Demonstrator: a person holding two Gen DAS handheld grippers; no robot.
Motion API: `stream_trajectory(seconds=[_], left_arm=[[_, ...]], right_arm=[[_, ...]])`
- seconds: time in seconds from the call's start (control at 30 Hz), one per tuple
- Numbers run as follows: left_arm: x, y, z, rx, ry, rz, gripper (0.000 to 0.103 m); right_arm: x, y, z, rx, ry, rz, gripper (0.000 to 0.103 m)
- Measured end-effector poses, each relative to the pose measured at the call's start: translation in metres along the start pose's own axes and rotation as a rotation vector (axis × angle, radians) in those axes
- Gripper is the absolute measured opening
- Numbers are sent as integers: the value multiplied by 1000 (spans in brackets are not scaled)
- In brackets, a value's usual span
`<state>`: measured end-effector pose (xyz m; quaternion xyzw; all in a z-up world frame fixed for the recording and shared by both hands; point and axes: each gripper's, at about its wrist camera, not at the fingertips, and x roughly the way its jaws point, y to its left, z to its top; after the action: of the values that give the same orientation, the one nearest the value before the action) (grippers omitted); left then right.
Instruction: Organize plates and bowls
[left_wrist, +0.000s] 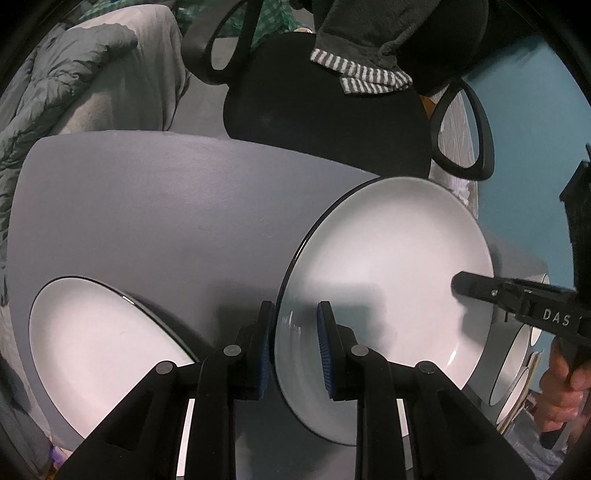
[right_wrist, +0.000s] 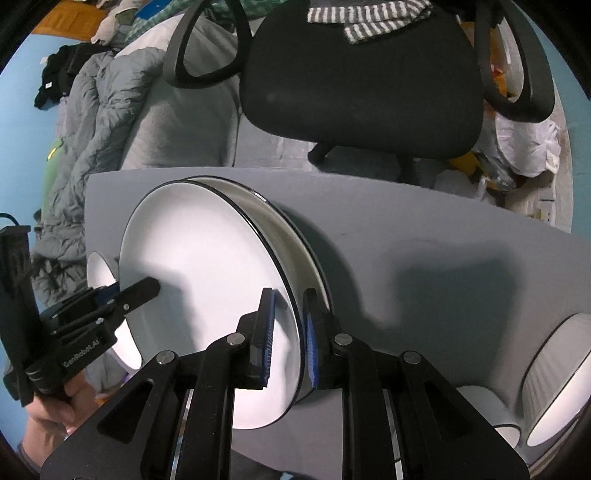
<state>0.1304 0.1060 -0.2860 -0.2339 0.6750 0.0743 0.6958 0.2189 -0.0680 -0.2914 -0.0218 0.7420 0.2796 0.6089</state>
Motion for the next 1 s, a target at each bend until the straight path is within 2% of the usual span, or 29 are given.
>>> stream_trajectory(seconds=[0.17,0.27,0.37,0.6,0.67,0.73,0.8,0.87,1.0], left_arm=[[0,-5,0,33,-6,19,22],[-2,-7,-1,48,-9,37,22],[-2,-6,-4,55,-8,54,23],[-8,-1,-10,36,-16,53,24],[-10,0,-12,33,-22,52,27],[-14,2,-15,27,-33,45,35],[-18,2,-16,20,-47,43,40],[-23,4,-19,13,-60,42,42],[-28,5,-23,1,-70,36,47]], right_arm=[[-2,0,1,5,19,-16,19],[-3,5,2,0,36,-55,21],[-4,10,2,-12,54,-68,32],[-4,26,2,-44,85,-156,46],[-4,29,2,-43,85,-187,46],[-4,32,1,-45,81,-215,48],[-7,34,1,-50,64,-253,59],[-11,35,0,-70,37,-297,59],[-15,35,-1,-72,31,-282,59]])
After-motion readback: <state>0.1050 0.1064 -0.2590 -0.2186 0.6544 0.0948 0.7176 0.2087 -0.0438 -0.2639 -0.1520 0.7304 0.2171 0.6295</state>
